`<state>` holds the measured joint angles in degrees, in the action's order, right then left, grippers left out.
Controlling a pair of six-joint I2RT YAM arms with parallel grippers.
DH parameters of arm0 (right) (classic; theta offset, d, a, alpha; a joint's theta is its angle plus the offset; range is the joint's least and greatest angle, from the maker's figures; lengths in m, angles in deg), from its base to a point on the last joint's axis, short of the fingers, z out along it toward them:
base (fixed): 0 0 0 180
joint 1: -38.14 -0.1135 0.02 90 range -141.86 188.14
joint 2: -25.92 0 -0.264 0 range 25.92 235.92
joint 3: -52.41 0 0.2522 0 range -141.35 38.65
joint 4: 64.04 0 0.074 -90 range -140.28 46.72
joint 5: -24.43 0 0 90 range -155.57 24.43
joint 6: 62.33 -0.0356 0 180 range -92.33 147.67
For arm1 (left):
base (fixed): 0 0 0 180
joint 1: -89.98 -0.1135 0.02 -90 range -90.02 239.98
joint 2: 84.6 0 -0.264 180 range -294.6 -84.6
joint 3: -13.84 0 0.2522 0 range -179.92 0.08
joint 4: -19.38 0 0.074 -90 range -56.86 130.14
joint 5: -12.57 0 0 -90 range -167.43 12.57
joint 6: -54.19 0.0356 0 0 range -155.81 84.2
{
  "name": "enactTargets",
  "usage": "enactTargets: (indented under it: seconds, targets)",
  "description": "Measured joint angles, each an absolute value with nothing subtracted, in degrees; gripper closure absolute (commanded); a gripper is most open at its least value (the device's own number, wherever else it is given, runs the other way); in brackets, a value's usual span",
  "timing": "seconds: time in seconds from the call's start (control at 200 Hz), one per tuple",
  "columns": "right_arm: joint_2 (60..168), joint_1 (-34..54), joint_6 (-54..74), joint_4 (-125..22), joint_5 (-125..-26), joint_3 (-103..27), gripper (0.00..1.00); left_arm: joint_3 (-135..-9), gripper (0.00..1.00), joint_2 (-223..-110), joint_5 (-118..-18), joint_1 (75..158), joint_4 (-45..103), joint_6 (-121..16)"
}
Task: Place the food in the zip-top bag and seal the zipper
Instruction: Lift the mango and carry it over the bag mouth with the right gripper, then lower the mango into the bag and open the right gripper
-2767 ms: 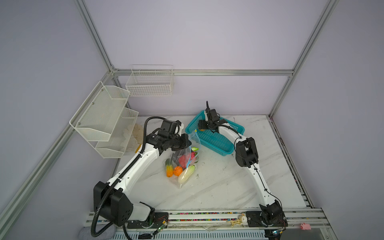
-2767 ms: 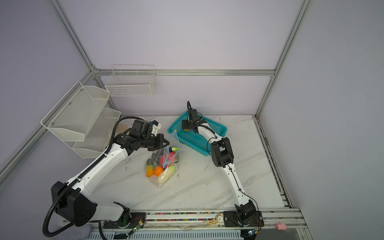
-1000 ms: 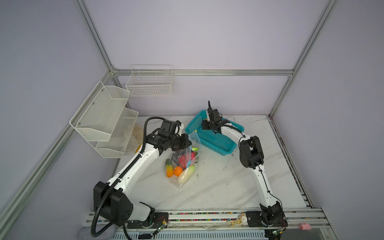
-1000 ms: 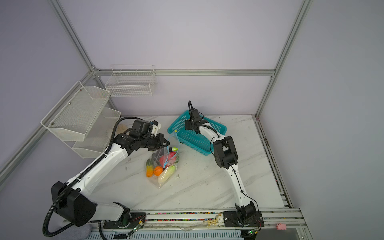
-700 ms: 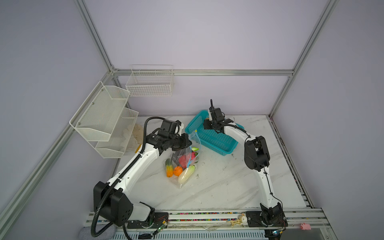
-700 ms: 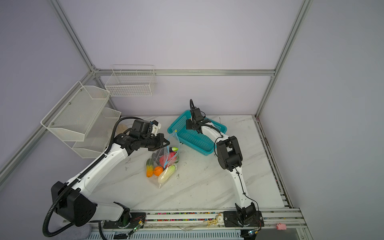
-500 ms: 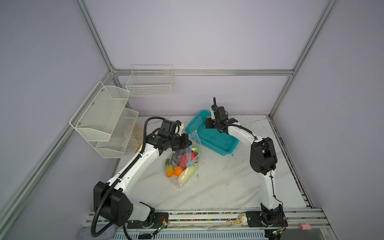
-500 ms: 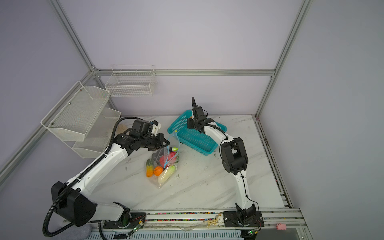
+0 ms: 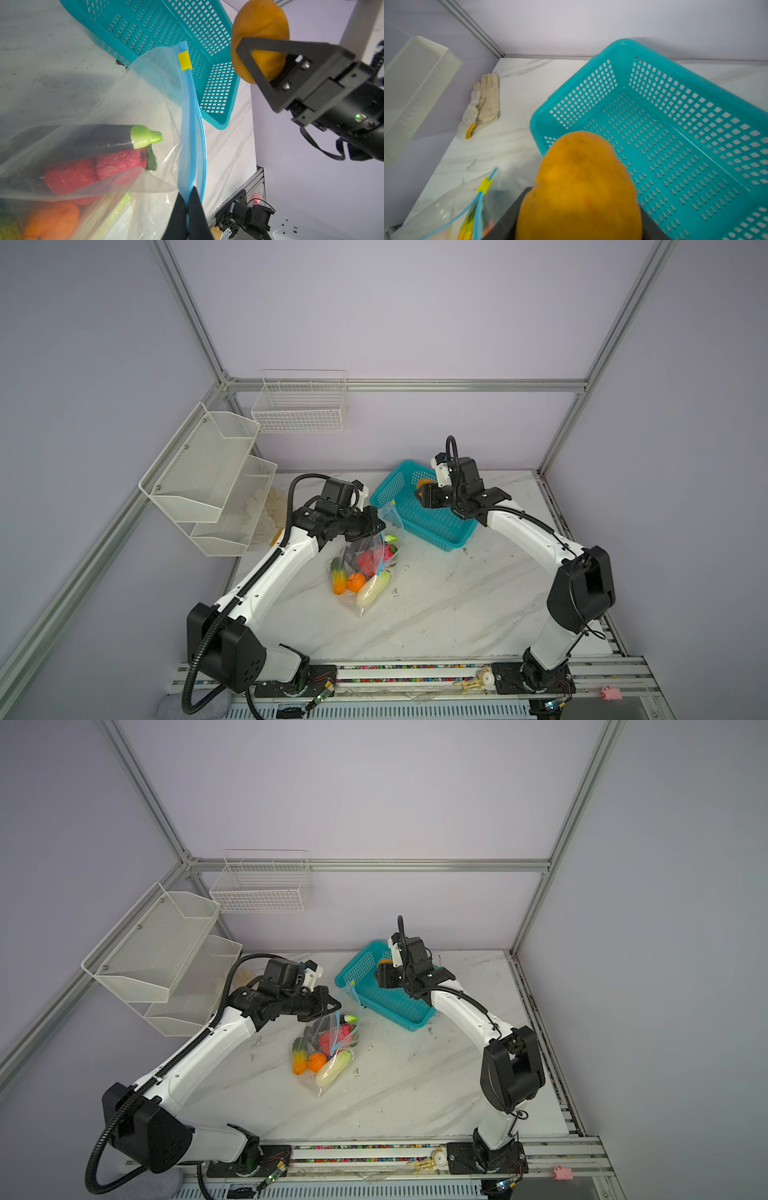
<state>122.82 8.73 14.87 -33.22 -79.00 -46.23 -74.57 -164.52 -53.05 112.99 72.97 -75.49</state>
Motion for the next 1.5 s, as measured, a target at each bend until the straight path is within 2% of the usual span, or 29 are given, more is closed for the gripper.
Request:
enactTargets:
  seconds: [0.295,0.705,1.5]
  targets:
    - [114.9,5.0,14.3,-29.7,-85.3,-43.0,0.38,-74.6,1.0,-164.5,-52.1,113.0,72.2,-75.9]
    - [115.0,-1.2,14.3,-27.4,-88.9,-42.3,0.38,-74.6,1.0,-164.5,-51.9,113.6,71.7,-76.7]
    - [119.3,-4.3,15.2,-27.1,-89.2,-42.3,0.36,-74.6,1.0,-161.9,-51.9,113.8,71.7,-77.3]
